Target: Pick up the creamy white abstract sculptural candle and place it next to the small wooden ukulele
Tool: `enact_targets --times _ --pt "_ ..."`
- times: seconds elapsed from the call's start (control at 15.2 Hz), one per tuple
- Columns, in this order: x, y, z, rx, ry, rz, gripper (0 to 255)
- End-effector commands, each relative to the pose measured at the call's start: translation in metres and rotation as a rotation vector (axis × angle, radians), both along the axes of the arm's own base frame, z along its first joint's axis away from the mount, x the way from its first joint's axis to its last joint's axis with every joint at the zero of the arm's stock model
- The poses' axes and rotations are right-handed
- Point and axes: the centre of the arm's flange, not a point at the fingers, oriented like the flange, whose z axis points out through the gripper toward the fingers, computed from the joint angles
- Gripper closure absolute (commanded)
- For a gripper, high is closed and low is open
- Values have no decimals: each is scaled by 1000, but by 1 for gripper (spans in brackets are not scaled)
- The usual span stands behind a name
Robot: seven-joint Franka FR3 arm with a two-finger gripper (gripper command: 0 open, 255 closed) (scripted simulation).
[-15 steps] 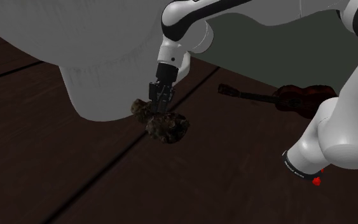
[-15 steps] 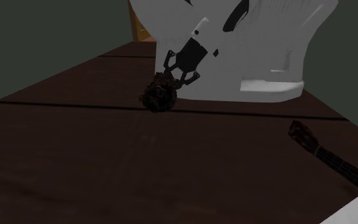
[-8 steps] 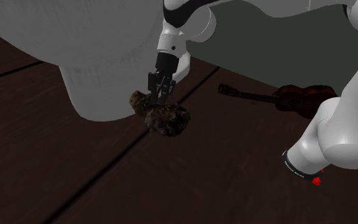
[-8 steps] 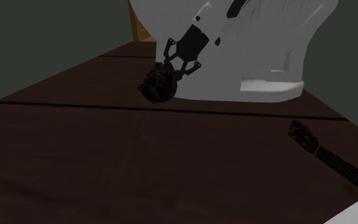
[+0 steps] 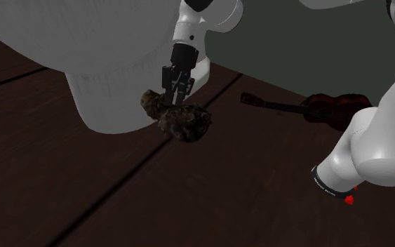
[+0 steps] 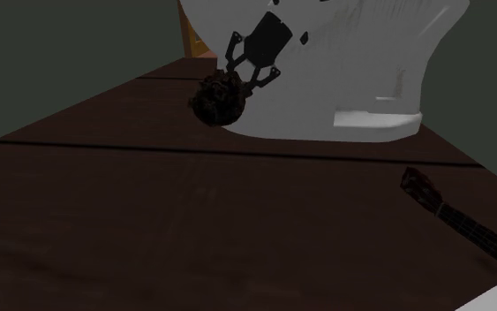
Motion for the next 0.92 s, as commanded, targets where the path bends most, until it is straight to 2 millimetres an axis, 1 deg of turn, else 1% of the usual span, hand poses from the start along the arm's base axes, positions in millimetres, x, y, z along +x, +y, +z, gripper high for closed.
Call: enact_targets --times 0.0,0.86 --pt "0 0 12 1 -1 0 255" --pt "0 0 80 1 -1 0 255"
